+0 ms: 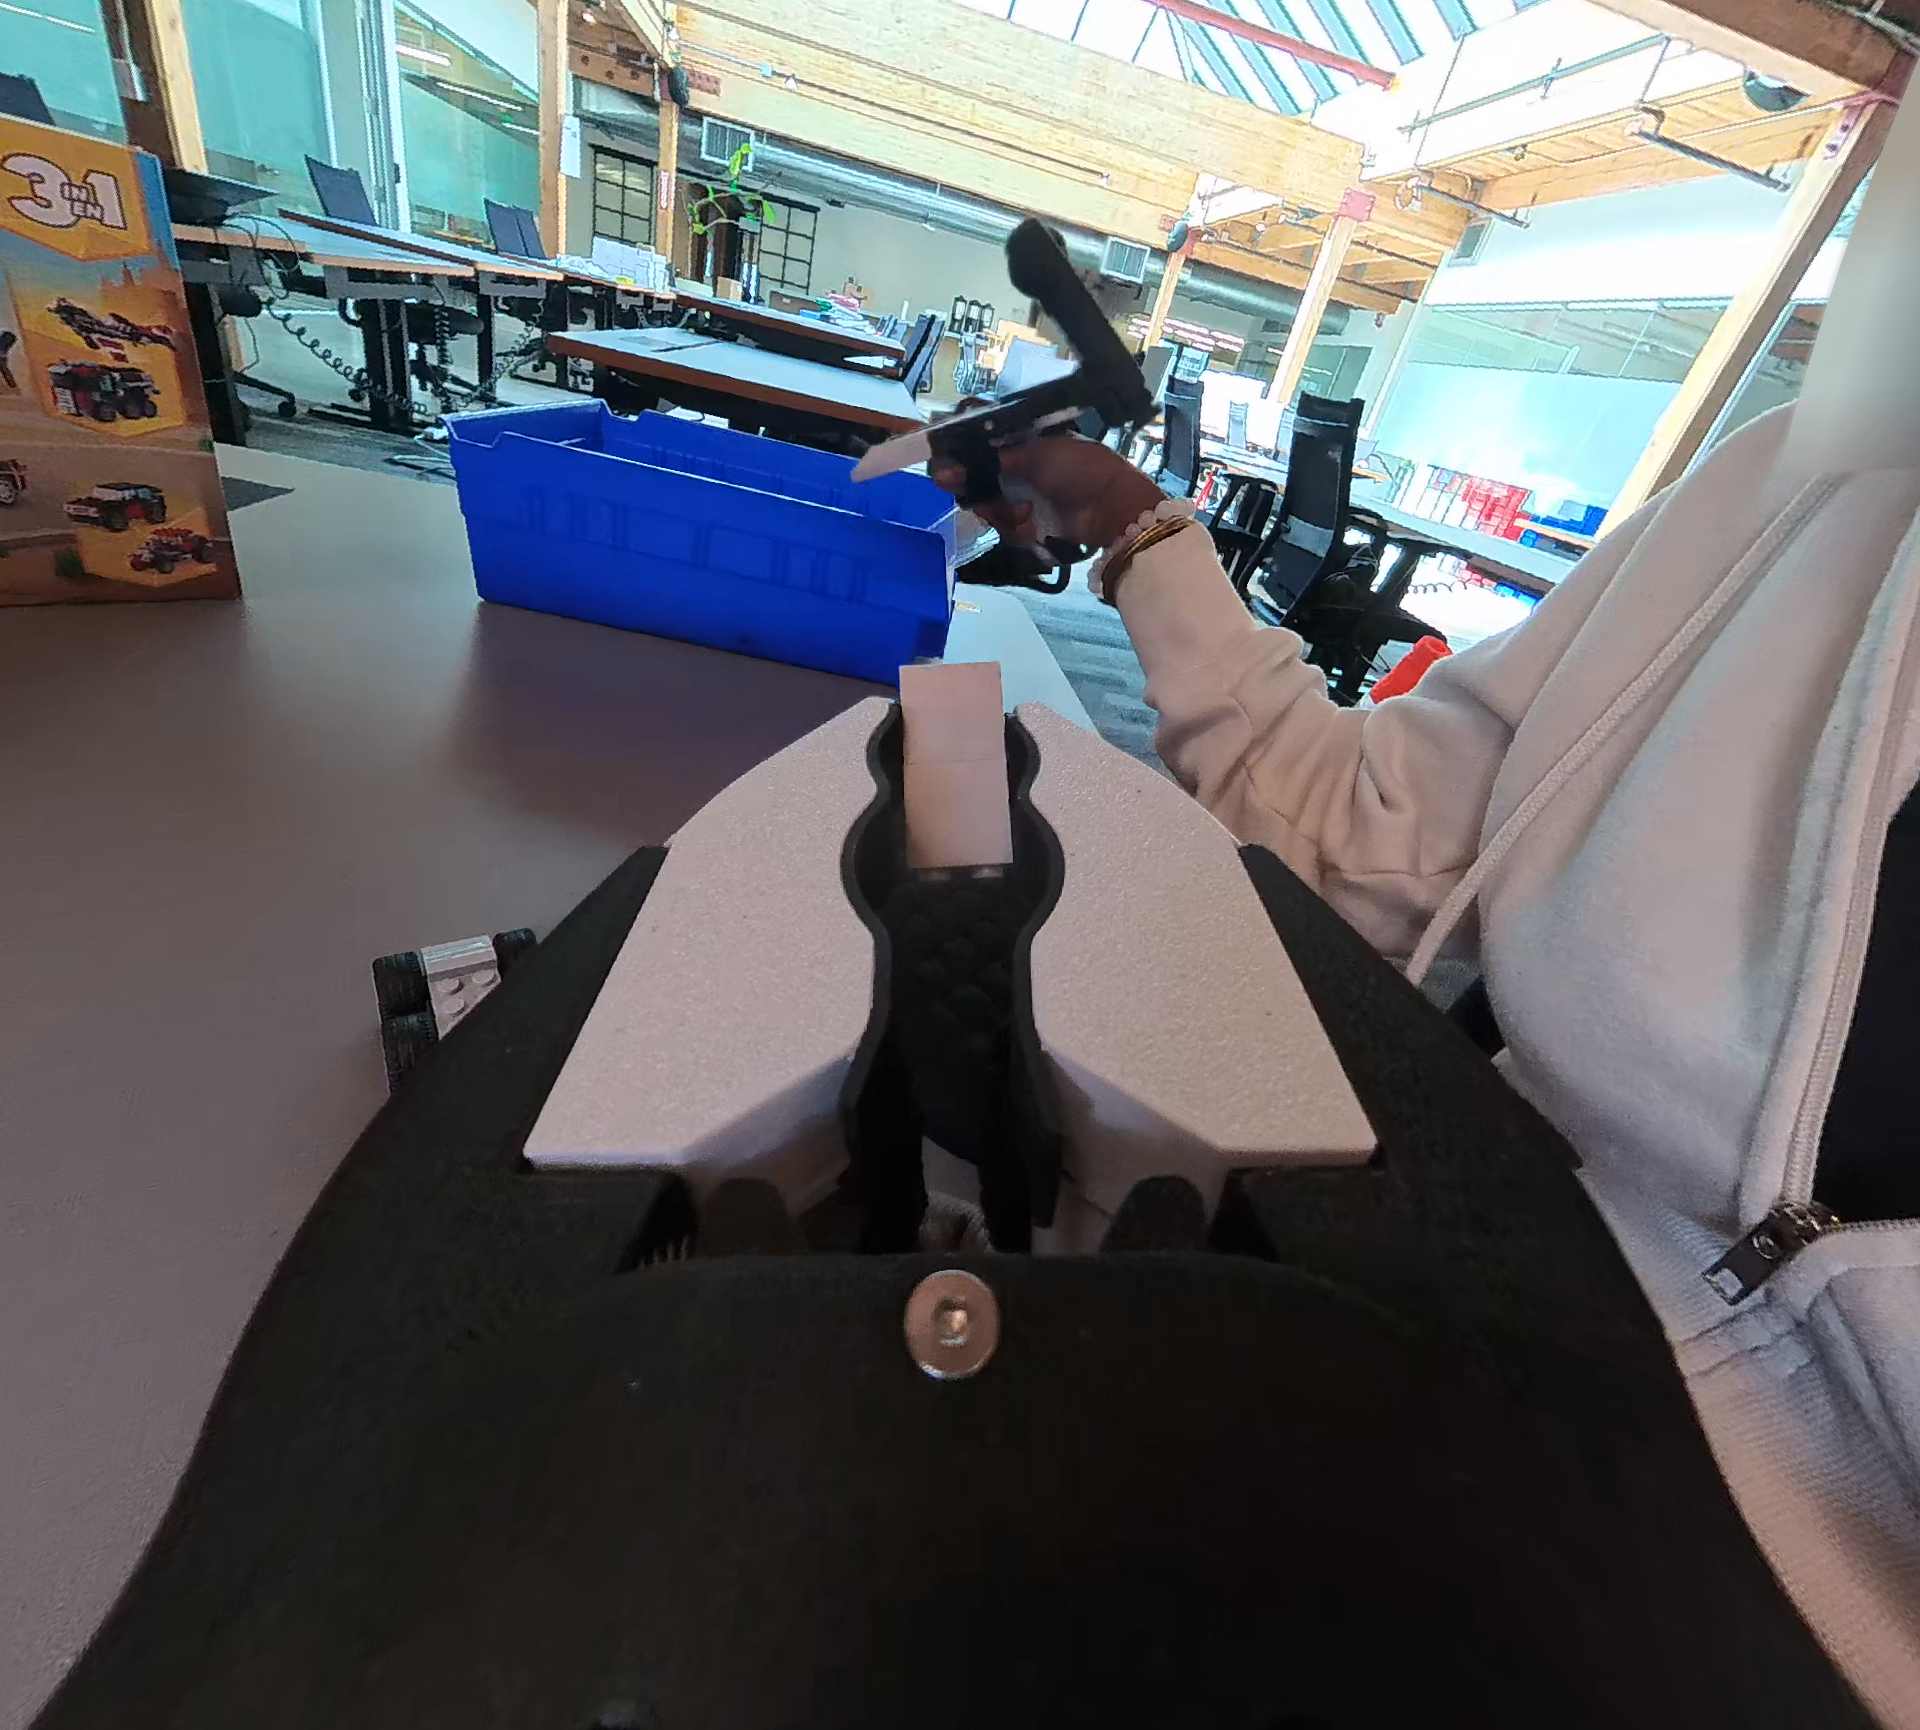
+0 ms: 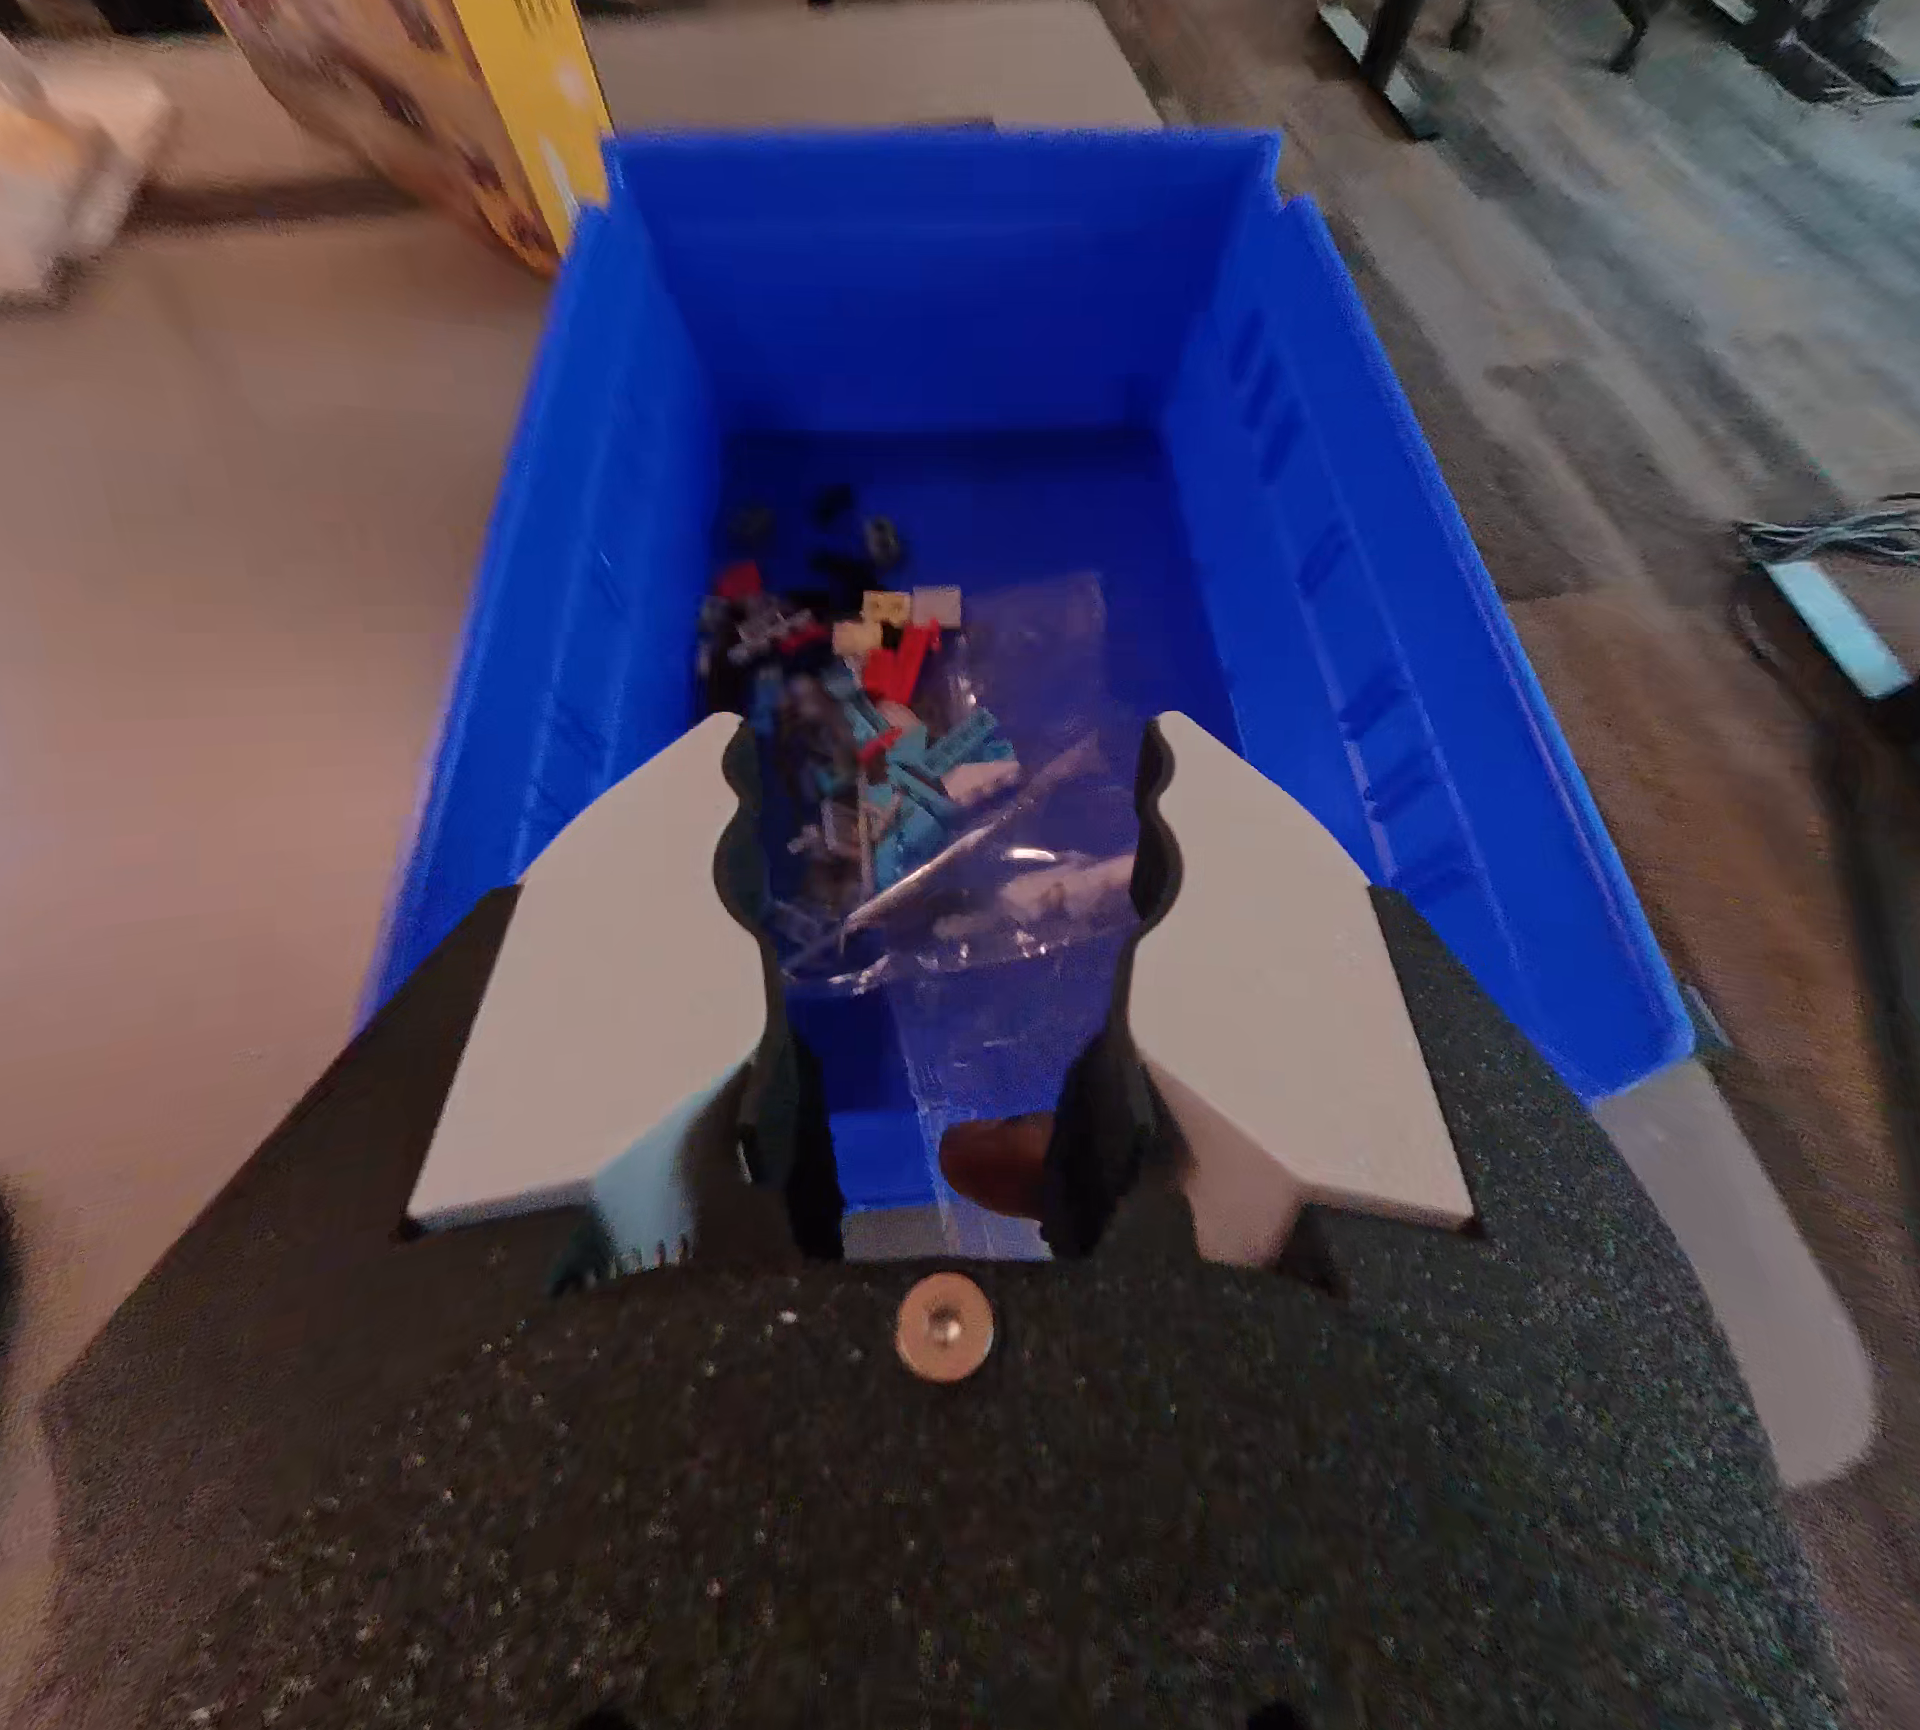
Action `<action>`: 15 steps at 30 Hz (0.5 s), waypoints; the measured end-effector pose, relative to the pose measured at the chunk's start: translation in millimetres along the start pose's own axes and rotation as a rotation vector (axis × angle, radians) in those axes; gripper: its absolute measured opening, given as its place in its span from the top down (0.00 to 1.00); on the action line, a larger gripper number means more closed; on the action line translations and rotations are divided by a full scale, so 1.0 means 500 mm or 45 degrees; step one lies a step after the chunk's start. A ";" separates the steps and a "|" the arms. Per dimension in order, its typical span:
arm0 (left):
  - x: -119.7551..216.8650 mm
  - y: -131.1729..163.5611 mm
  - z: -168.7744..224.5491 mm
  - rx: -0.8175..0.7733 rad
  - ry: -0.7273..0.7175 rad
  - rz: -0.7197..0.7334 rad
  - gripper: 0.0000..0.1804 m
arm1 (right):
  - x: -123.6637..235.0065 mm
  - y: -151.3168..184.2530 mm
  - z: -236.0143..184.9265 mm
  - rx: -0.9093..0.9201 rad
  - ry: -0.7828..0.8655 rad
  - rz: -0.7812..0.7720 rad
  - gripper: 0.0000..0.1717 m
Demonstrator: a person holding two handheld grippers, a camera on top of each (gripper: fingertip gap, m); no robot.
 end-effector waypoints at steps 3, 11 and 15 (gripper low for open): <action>-0.001 0.002 0.000 -0.007 -0.005 -0.011 0.90 | -0.004 -0.013 -0.018 0.018 -0.023 0.042 0.60; 0.015 -0.036 0.000 0.265 0.116 0.270 0.90 | 0.137 -0.166 -0.298 0.399 -0.845 0.916 0.79; 0.026 -0.050 0.001 0.425 0.230 0.394 0.90 | 0.192 -0.152 -0.504 0.565 -1.368 0.954 0.84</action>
Point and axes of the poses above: each gripper's, where its closed fingertips meet, x back along the fingers, y out of its underside, z = x × y across the jaws, the point moved 6 cm from there along x, back along the fingers, and after that the axes turned 7 degrees about z, right-handed, at the moved point
